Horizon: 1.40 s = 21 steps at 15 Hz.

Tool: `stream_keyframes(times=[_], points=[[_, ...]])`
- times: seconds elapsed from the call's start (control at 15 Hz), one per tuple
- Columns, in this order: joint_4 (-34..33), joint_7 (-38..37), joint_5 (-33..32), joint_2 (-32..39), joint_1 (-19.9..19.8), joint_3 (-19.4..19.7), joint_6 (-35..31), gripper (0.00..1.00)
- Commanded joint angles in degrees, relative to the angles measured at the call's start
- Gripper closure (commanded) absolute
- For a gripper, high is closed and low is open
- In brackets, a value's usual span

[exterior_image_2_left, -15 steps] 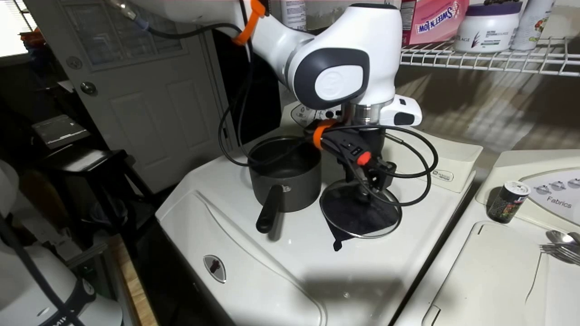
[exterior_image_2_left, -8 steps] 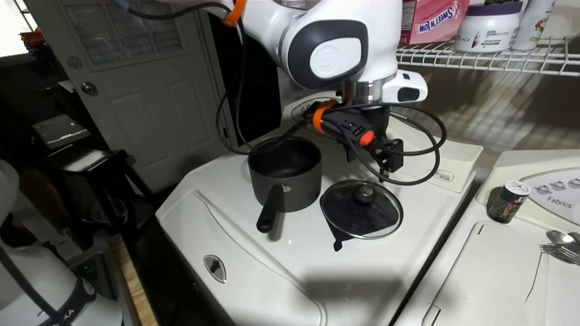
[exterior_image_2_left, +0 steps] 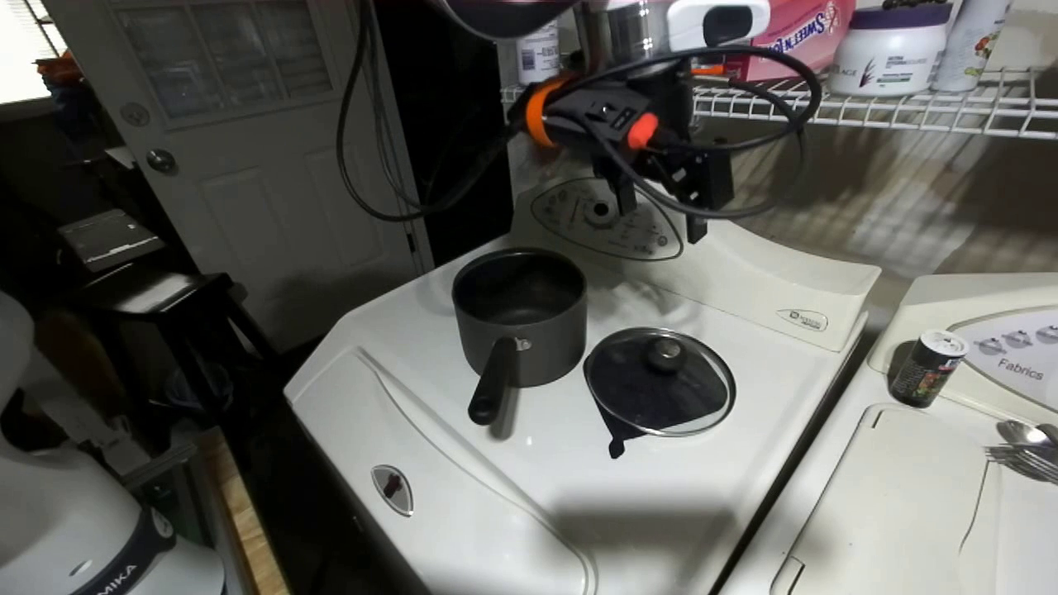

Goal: Remove the glass lid from the pot and put it on the pot holder on the right

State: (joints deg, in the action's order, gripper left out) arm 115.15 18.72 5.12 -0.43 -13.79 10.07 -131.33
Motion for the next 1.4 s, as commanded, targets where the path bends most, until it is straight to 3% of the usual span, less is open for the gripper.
stream_keyframes(times=[0.0, 0.4, 1.07, 1.13, 1.33], points=[[4.88, 4.48, -0.95, -8.63, 1.62, 0.34, 6.31, 0.0], [9.2, 7.11, -2.85, -16.21, 4.75, 0.02, 14.87, 0.0], [17.24, 3.23, -5.48, -21.67, 9.0, -2.92, 14.3, 0.0], [14.69, 4.71, -4.18, -19.5, 9.02, -1.65, 15.03, 0.0], [15.71, 4.22, -4.48, -19.95, 9.57, -2.11, 14.99, 0.0]])
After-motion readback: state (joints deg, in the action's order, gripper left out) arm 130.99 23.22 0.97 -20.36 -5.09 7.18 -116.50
